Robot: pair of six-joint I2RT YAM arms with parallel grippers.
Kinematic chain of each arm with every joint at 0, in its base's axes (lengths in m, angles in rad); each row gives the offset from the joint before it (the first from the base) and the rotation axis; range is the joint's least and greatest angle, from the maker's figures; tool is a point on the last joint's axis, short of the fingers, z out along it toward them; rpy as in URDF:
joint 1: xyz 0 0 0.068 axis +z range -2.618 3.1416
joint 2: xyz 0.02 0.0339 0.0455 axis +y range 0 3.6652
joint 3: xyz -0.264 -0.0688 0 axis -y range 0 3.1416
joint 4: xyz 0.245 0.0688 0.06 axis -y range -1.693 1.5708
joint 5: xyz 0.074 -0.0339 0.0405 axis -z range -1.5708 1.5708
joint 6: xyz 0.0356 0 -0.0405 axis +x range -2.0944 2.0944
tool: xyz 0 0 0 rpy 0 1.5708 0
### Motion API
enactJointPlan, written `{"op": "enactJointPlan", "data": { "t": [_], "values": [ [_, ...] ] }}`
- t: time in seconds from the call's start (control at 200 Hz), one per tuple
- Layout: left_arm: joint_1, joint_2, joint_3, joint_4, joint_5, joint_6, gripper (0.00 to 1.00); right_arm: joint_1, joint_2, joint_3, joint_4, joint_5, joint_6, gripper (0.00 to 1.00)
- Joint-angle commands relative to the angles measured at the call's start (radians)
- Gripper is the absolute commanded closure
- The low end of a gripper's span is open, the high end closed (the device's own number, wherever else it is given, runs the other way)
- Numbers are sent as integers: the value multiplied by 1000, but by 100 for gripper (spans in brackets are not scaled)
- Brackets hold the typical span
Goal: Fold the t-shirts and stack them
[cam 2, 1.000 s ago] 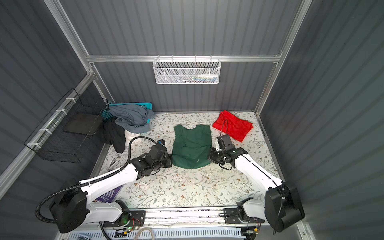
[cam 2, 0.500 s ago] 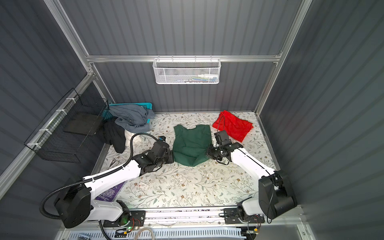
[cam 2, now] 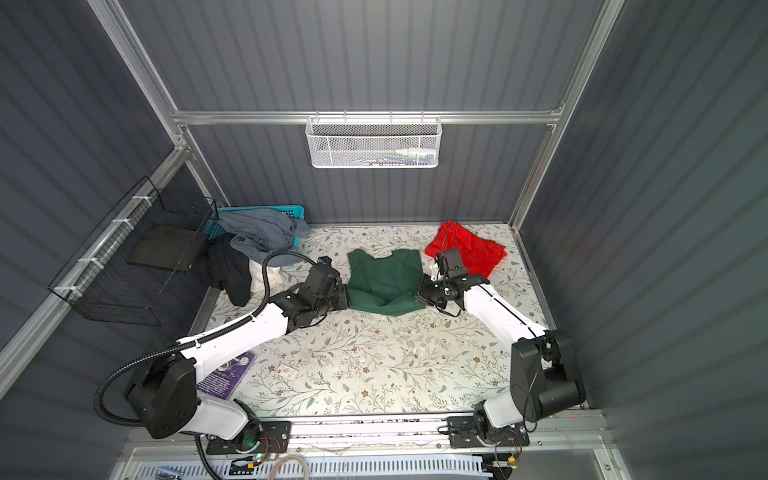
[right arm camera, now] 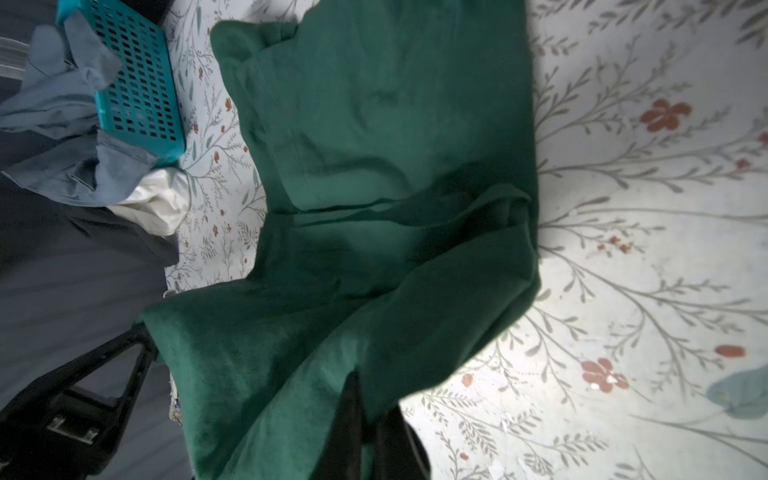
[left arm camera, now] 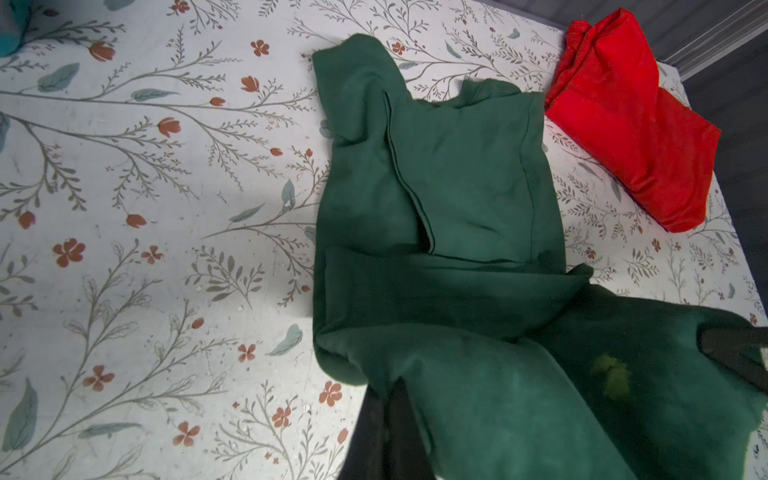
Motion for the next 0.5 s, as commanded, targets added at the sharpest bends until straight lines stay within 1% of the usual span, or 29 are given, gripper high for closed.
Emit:
{"op": "enactJointPlan", "data": {
  "t": [0.0,0.235,0.495],
  "values": [
    [23,27,74,-9,-8,52,100,-23,20,55,42,-29,-21,100],
    [63,113,188,-15,5,104,100,-48,99,157,71,-60,-14,100],
    [87,174,236,-4,1,129,100,-70,196,244,75,-71,-17,100]
  ]
}}
